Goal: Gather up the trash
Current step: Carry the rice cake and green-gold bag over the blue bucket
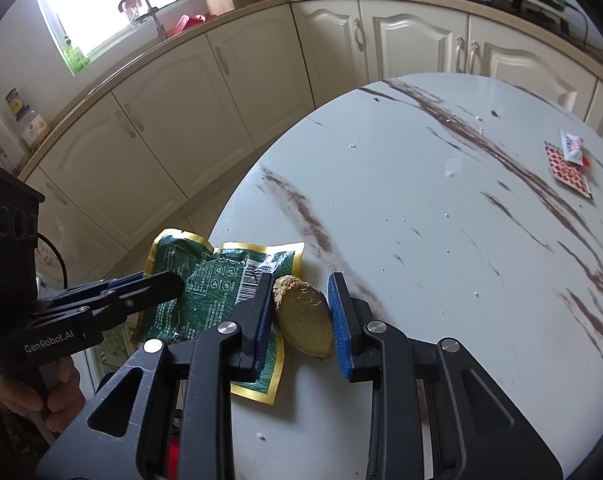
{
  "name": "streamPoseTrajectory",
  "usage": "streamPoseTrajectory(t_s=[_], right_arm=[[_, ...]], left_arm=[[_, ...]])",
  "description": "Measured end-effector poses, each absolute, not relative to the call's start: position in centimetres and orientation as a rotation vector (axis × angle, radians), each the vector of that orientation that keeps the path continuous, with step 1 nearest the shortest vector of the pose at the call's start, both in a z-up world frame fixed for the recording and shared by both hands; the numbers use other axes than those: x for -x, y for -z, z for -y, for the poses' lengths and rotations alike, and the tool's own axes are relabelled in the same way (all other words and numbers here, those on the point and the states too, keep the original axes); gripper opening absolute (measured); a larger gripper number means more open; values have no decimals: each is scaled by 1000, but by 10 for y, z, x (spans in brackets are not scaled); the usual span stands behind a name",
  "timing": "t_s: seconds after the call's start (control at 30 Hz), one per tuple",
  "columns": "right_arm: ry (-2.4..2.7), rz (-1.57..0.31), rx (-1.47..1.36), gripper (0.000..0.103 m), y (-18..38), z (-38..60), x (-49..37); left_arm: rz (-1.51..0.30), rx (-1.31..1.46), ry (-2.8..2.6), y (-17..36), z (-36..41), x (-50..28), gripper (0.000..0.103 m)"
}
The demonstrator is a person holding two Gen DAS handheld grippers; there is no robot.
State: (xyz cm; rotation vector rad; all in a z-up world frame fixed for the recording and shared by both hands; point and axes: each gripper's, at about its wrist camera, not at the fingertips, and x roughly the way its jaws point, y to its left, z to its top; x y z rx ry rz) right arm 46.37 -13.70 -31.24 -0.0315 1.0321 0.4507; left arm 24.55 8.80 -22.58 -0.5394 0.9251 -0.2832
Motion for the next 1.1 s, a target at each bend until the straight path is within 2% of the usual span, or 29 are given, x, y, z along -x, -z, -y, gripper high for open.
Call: streamPoseTrajectory(t_s=[0.17, 0.2, 0.23, 0.27, 0.33, 0.47, 0.53, 0.9, 1.1], right_arm=[[-448, -1030, 38, 27, 312, 137, -463], [-444, -1028, 38, 26, 312, 137, -463], [-442, -1026, 34, 27, 312, 138, -463], [-447, -1026, 24, 26, 312, 139, -463], [-455, -1025, 9, 27, 312, 140, -461], [-457, -1021, 31, 27, 312, 134, -457], [-446, -1018, 38, 27, 312, 132, -453], [-410, -981, 11, 26, 310, 125, -437], [-433, -923, -18, 26, 289, 107, -431]], left_arm=[[-940, 634, 337, 233, -100, -249, 20], [-939, 668, 357, 237, -103, -249, 25], [-941, 689, 368, 242, -105, -250, 41], [-946, 718, 375, 248, -107, -251, 53], [-944, 709, 346, 252, -111, -252, 48], [-876, 593, 310, 232, -106, -249, 11], [-849, 549, 302, 218, -107, -248, 0], [-719, 567, 415, 187, -122, -219, 0], [-642, 535, 374, 175, -137, -196, 0]])
